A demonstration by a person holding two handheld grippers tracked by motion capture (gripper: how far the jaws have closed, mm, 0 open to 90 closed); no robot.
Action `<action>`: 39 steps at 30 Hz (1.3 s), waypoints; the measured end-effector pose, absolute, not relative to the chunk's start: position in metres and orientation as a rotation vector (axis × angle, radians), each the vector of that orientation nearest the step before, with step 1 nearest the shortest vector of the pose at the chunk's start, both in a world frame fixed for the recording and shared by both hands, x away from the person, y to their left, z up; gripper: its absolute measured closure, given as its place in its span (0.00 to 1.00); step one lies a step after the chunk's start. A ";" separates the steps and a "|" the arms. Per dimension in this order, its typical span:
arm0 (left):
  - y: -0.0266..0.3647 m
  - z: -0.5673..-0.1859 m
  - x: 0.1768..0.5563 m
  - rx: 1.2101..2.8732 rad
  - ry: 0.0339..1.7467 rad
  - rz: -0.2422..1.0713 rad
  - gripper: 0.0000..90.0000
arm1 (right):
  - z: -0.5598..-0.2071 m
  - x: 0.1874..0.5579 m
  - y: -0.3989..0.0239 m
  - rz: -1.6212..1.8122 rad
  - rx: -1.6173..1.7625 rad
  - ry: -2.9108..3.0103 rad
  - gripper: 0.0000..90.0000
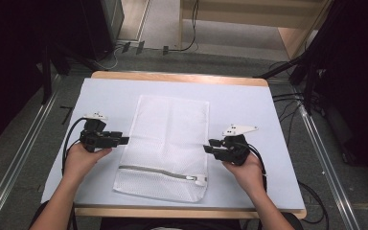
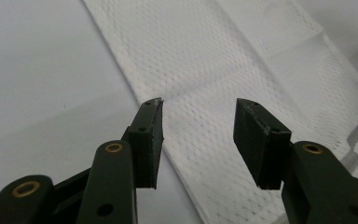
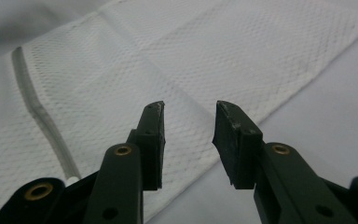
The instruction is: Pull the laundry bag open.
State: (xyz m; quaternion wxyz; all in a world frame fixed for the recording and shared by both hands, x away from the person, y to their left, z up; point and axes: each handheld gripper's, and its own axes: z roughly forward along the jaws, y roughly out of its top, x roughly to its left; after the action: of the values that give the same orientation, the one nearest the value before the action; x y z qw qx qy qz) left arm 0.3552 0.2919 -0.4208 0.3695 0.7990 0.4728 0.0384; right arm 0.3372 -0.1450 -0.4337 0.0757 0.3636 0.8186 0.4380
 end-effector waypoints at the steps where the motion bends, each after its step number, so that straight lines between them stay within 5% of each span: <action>1: 0.291 -0.423 0.357 2.061 1.214 0.103 0.59 | -0.436 0.339 -0.145 1.311 1.103 2.453 0.71; 24: 0.281 -0.451 0.377 2.107 1.259 0.118 0.66 | -0.471 0.361 -0.123 1.051 1.174 2.469 0.65; 39: 0.273 -0.451 0.378 2.144 1.262 0.130 1.00 | -0.469 0.373 -0.118 1.024 1.213 2.497 0.99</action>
State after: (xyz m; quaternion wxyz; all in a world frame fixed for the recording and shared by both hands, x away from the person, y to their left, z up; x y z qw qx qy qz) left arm 0.3782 0.2728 -0.4512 0.3193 0.8156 0.4800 0.0494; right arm 0.3726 -0.1179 -0.4686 0.0914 0.4084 0.8404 0.3445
